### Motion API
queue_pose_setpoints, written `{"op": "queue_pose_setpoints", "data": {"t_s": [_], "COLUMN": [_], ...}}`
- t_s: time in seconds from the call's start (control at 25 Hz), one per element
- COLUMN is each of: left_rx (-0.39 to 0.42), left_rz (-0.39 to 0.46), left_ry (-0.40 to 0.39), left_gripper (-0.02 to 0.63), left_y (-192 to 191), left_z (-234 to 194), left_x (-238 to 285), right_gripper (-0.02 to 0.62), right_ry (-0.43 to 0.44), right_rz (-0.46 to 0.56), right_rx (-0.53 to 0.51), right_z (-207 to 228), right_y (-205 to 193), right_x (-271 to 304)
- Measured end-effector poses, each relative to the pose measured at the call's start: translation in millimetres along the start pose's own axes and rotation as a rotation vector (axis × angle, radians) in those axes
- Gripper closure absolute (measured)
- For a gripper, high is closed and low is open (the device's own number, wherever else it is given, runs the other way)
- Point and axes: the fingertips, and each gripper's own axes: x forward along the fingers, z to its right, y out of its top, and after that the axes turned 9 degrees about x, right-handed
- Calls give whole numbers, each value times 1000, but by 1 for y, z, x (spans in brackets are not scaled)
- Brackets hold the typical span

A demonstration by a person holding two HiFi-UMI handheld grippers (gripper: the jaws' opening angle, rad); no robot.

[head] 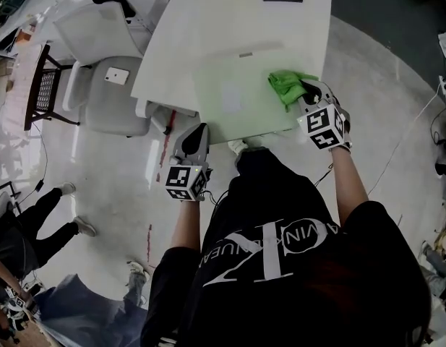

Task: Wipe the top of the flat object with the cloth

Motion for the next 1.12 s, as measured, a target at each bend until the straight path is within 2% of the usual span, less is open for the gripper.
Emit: {"op": "queue_pose_setpoints", "data": {"t_s": [0.28, 0.44, 0.6, 0.88, 1.0, 1.12], "left_rx": [-25, -42, -47, -61, -73, -92], "left_rz": [-9, -9, 3, 14, 13, 23], "left_ry": [2, 6, 7, 44, 77, 122], "left_gripper": [595, 595, 595, 595, 595, 595], "left_y": [0, 1, 3, 4, 2, 1], "left_z": [-1, -2, -2, -5, -9, -14], "left_x": [1, 1, 1, -10, -20, -33], "right_gripper": [565, 565, 565, 565, 565, 565], "right_ry": [-48, -103, -104, 39, 150, 273], "right_rz": [-31, -11, 47, 196, 258, 298], "right_rx": [96, 92, 163, 131, 77, -19], "right_z": [24, 28, 28, -9, -41, -80], "right_y": [-19, -20, -11, 55, 84, 108], "right_x": [-10, -20, -26, -19, -13, -6]}}
